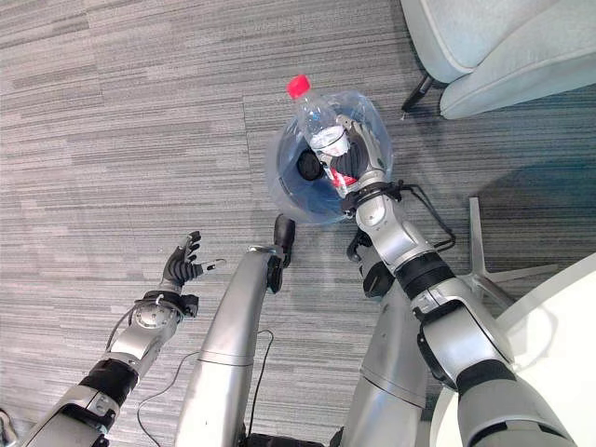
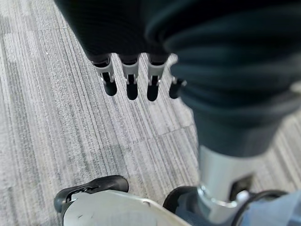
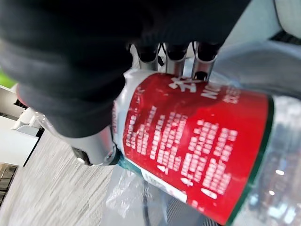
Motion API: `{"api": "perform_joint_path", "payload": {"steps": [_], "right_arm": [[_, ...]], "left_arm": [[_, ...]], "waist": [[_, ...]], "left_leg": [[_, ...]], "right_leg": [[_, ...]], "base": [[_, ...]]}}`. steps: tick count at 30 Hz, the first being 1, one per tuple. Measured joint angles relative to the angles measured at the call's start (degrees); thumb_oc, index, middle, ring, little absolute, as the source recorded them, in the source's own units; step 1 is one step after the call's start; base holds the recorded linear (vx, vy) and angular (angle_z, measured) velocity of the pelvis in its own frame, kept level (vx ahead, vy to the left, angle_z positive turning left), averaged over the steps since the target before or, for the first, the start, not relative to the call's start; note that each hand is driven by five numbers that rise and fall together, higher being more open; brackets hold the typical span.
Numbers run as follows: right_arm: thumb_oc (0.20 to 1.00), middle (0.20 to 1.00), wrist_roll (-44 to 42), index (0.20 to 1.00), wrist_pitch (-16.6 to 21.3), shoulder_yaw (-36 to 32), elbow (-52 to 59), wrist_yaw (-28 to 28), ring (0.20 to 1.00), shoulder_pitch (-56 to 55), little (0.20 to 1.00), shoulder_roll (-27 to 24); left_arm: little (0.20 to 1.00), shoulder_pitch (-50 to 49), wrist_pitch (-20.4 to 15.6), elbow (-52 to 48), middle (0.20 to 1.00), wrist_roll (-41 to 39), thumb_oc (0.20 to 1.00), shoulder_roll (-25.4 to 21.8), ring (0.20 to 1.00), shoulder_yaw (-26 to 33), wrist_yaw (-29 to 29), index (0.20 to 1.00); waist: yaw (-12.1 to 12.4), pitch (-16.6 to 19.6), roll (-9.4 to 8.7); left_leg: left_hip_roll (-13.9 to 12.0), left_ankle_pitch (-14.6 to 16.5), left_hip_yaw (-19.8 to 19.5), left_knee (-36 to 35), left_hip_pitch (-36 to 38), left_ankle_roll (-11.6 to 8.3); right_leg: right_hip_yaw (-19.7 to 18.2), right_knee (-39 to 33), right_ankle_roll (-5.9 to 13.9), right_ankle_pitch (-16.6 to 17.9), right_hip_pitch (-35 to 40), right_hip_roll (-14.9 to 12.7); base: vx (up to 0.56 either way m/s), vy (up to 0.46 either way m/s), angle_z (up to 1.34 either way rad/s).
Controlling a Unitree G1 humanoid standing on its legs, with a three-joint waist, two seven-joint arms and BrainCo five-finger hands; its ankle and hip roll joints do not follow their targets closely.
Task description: Gather garbage on tea table into small bin, then transfer packed bag to large trash can.
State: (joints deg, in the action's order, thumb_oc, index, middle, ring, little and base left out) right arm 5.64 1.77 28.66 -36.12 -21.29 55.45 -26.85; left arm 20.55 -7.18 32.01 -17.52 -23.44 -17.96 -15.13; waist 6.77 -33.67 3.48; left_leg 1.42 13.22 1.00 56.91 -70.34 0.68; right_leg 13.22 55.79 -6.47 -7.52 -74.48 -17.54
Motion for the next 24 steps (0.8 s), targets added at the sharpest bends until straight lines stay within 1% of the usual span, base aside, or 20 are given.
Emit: {"api": "perform_joint_path", "payload": {"steps": [3,4,5,6,7,9,10,12,14,17,19,20,22,24], "right_arm": [[0.200,0.200,-1.87,0.200,0.01,0.29,-2.70,-0.52,0.200,2.58,0.200,0.14],[0.200,0.200,-1.89,0.200,-0.21,1.11,-4.07,-0.70,0.200,3.24,0.200,-0.05],[0.953,0.953,-1.87,0.953,-0.75,1.20,-4.31,-0.69,0.953,3.73,0.953,-0.20],[1.000,1.000,-1.88,1.000,-1.08,1.58,-5.39,-0.77,1.000,4.68,1.000,-0.29],[1.000,1.000,-1.86,1.000,-1.13,2.82,-6.74,-0.71,1.000,5.83,1.000,-0.30],[1.000,1.000,-1.87,1.000,-1.08,2.69,-6.34,-0.76,1.000,6.25,1.000,-0.10],[1.000,1.000,-1.96,1.000,-1.03,2.27,-5.64,-0.76,1.000,6.22,1.000,-0.08],[1.000,1.000,-2.32,1.000,-0.96,1.98,-3.45,-0.88,1.000,5.84,1.000,-0.56],[1.000,1.000,-2.13,1.000,-0.93,2.02,-0.34,-1.08,1.000,4.05,1.000,-1.67],[1.000,1.000,-0.58,1.000,-0.89,2.06,2.72,-1.09,1.000,1.43,1.000,-2.89],[1.000,1.000,4.09,1.000,-0.91,2.19,5.35,-1.04,1.000,-1.47,1.000,-4.04],[1.000,1.000,7.44,1.000,-0.93,2.44,5.41,-0.85,1.000,-3.16,1.000,-4.91],[1.000,1.000,11.76,1.000,-1.14,2.96,5.16,-0.55,1.000,-5.25,1.000,-6.10],[1.000,1.000,14.40,1.000,-1.38,4.60,4.98,-0.24,1.000,-5.95,1.000,-7.34]], "left_arm": [[1.000,0.03,-0.41,-2.38,1.000,-0.95,1.000,-0.38,1.000,0.00,-0.59,1.000],[1.000,0.07,-0.41,-2.62,1.000,-1.63,1.000,-0.31,1.000,-0.04,-0.60,1.000],[1.000,0.06,-0.40,-2.70,1.000,-1.63,1.000,-0.37,1.000,-0.05,-0.61,1.000],[1.000,-0.02,-0.37,-2.69,1.000,-1.63,1.000,-0.38,1.000,-0.14,-0.61,1.000],[1.000,-0.16,-0.37,-2.67,1.000,-1.63,1.000,-0.43,1.000,-0.18,-0.61,1.000],[1.000,-0.16,-0.38,-2.69,1.000,-1.64,1.000,-0.43,1.000,-0.22,-0.61,1.000],[1.000,-0.10,-0.38,-2.72,1.000,-1.64,1.000,-0.41,1.000,-0.22,-0.61,1.000],[1.000,-0.10,-0.33,-2.72,1.000,-1.63,1.000,-0.39,1.000,-0.15,-0.61,1.000],[1.000,-0.12,-0.31,-2.73,1.000,-1.61,1.000,-0.21,1.000,0.04,-0.61,1.000],[1.000,-0.12,-0.28,-2.75,1.000,-1.59,1.000,0.05,1.000,0.04,-0.61,1.000],[1.000,-0.14,-0.12,-2.74,1.000,-1.49,1.000,0.41,1.000,0.31,-0.62,1.000],[1.000,-0.18,-0.09,-2.78,1.000,-1.30,1.000,0.52,1.000,0.35,-0.63,1.000],[1.000,-0.19,0.10,-2.67,1.000,-1.03,1.000,0.56,1.000,0.50,-0.63,1.000],[1.000,-0.27,0.11,-2.68,1.000,-1.01,1.000,0.53,1.000,0.54,-0.64,1.000]], "waist": [[0.38,0.09,0.18],[0.34,0.10,0.17],[0.59,0.13,0.15],[0.79,0.13,0.16],[0.90,0.15,0.18],[1.00,0.19,0.19],[1.00,0.21,0.17],[0.94,0.21,0.16],[0.81,0.28,0.06],[0.53,0.38,0.02],[0.04,0.50,-0.10],[-0.62,0.84,-0.35],[-1.13,0.91,-0.48],[-1.62,1.04,-0.55]], "left_leg": [[0.41,0.02,-0.25,1.69,-3.03,0.15],[0.83,0.04,-0.47,2.61,-3.90,0.10],[0.84,0.19,-0.63,2.59,-4.64,-0.16],[0.81,0.18,-0.53,2.60,-4.99,-0.17],[0.81,0.18,-0.45,2.63,-5.14,-0.16],[0.79,0.13,-0.37,2.44,-5.17,-0.08],[0.76,-0.11,-0.27,2.12,-5.11,0.28],[0.75,-0.45,0.00,1.20,-4.62,0.78],[0.74,-0.55,0.30,0.05,-3.01,0.76],[0.76,-0.60,0.45,-1.44,-0.93,0.68],[0.46,-0.71,0.58,-3.49,1.12,0.68],[0.40,-0.82,0.74,-4.58,2.03,0.83],[0.15,-1.20,0.76,-5.95,3.33,0.68],[0.13,-1.52,0.88,-6.80,4.08,0.54]], "right_leg": [[-0.83,2.39,0.54,-0.58,-3.01,-0.17],[-0.99,3.16,0.21,-0.90,-3.96,-0.64],[-0.87,3.21,0.25,-1.02,-4.53,-0.71],[-0.89,3.29,0.25,-1.02,-4.92,-0.77],[-0.93,3.36,0.25,-1.01,-5.12,-0.85],[-0.93,3.10,0.26,-1.01,-5.13,-0.83],[-0.93,2.83,0.26,-1.01,-5.10,-0.83],[-0.94,2.01,0.34,-0.94,-4.67,-0.78],[-0.97,1.06,0.56,-0.37,-3.20,-0.74],[-0.91,-0.20,0.39,-0.18,-1.24,-0.60],[-0.83,-2.73,0.87,0.53,0.86,0.23],[-0.82,-3.99,1.39,1.18,1.81,0.48],[-0.63,-5.85,2.13,1.90,3.40,1.04],[-0.61,-6.39,2.10,2.48,4.17,1.18]], "base": [[0.04,-0.022,0.11],[0.03,-0.015,0.20],[0.03,-0.022,0.19],[0.01,-0.005,0.08],[0.00,-0.011,0.03],[0.00,0.000,0.00],[0.00,0.000,0.00],[-0.01,-0.016,0.00],[-0.02,-0.036,0.00],[-0.03,-0.032,-0.01],[-0.05,-0.038,-0.12],[-0.05,-0.051,-0.15],[-0.03,-0.046,-0.09],[-0.02,-0.047,-0.04]]}}
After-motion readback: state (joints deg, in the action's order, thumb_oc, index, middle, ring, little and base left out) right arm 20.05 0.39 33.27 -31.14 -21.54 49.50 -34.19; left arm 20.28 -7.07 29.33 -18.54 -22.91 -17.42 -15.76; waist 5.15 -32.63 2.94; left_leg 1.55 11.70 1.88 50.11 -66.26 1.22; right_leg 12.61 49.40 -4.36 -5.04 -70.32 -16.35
